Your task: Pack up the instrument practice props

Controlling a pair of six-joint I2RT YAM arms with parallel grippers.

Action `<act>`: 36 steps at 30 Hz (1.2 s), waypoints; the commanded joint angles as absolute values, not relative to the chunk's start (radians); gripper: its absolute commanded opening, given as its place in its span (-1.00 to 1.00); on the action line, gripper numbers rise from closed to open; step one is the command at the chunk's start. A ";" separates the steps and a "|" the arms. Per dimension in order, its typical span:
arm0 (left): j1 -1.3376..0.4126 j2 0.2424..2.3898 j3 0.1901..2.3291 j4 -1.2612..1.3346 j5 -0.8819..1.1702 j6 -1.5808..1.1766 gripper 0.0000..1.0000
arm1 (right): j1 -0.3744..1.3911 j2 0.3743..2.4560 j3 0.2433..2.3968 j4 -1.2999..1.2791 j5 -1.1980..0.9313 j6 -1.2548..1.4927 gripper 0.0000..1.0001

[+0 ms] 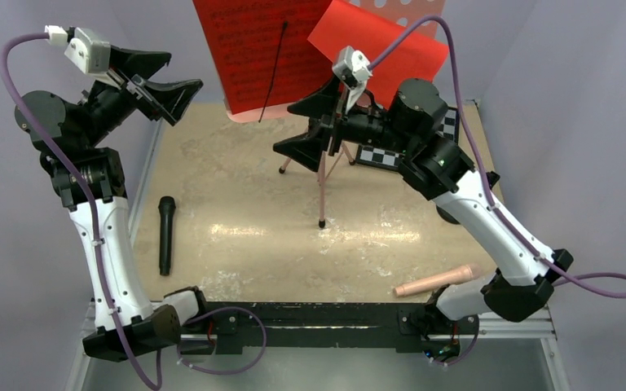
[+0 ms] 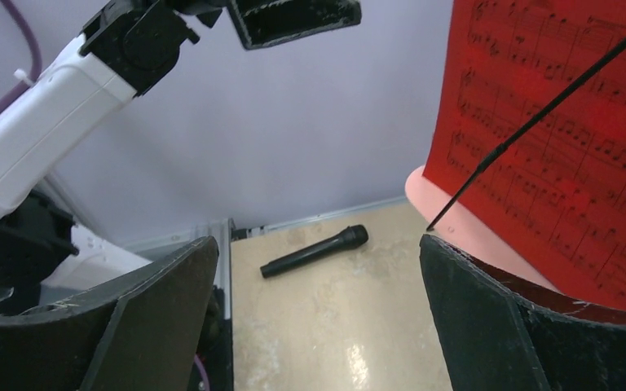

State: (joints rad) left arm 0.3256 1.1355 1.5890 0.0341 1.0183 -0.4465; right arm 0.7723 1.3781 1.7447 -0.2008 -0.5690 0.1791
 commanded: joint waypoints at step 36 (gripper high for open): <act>0.126 1.292 1.617 0.221 0.982 -0.468 0.74 | 0.807 1.579 1.890 0.079 -0.696 0.063 0.95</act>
State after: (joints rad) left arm 0.1345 1.2827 1.5597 0.1791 0.9909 -0.4644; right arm 0.7979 1.6455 1.8973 0.0124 -0.6544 0.0937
